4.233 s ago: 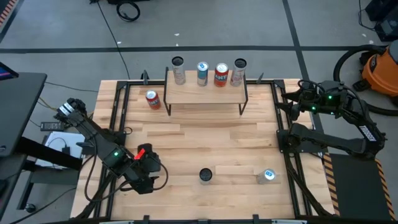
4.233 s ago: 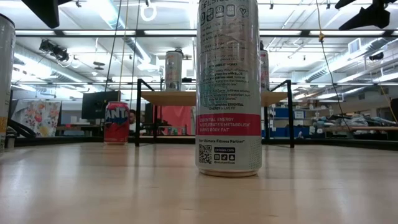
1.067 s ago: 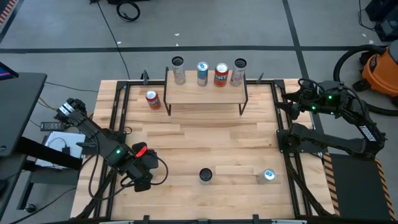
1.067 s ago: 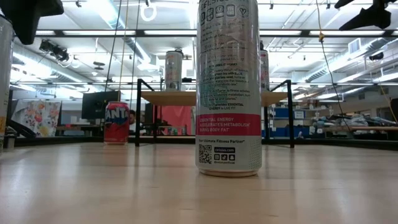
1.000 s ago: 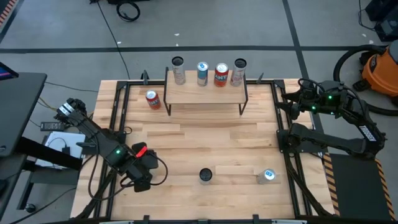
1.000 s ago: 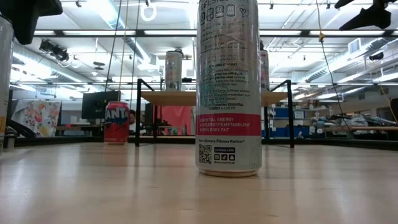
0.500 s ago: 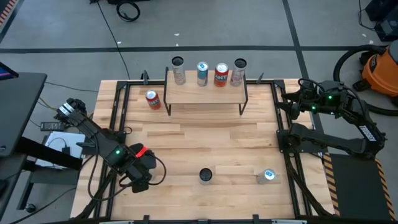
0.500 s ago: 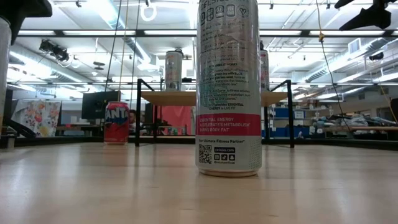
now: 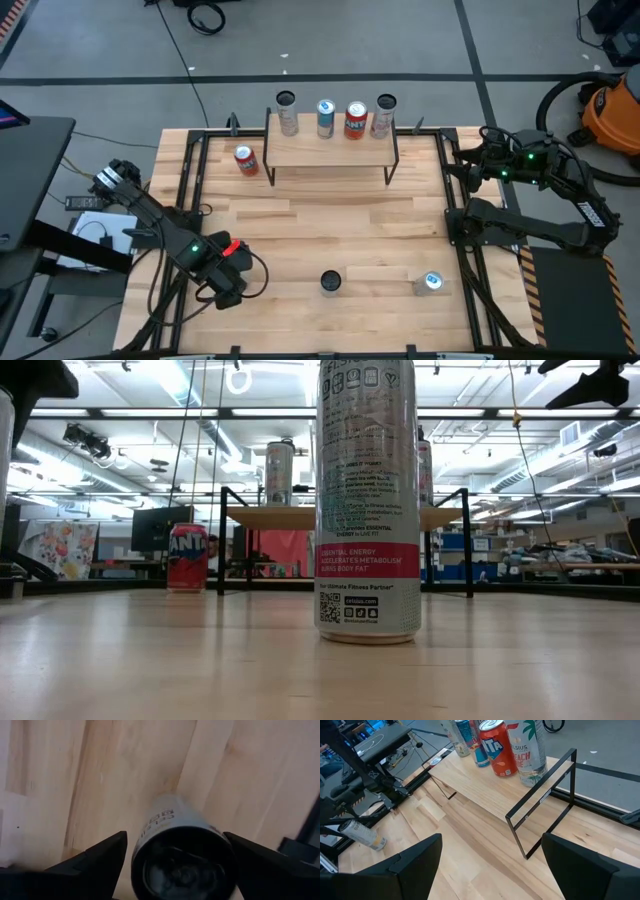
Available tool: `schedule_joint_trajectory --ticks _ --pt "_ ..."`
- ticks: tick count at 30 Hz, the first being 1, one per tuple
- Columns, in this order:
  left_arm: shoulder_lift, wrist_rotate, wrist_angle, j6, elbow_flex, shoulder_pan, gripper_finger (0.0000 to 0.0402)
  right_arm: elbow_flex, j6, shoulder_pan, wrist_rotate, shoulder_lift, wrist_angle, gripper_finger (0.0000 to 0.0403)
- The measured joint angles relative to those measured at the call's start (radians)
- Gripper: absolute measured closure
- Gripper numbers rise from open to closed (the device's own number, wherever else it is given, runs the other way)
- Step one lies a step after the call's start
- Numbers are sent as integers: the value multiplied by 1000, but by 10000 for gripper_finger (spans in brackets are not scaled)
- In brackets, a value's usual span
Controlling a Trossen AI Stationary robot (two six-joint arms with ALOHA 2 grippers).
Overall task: Place canned beverage on shelf
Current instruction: Put the white yellow soda can on the shelf aligned with the other white yellow soda can
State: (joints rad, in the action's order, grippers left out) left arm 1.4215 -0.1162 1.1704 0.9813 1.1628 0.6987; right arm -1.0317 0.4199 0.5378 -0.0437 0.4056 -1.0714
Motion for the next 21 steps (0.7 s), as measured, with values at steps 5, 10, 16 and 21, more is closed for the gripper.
schedule_joint_trajectory --ticks 5,10,16,21 --pt "12 -2 -31 4 -35 0 67 0 0 0 1 0 0 50" --pt "12 3 -33 6 -44 -1 67 0 0 0 2 0 0 50" --pt "12 5 -47 6 -44 -2 70 0 0 0 2 0 0 50" --pt "12 5 -70 -5 -44 -2 100 0 0 0 2 0 0 50"
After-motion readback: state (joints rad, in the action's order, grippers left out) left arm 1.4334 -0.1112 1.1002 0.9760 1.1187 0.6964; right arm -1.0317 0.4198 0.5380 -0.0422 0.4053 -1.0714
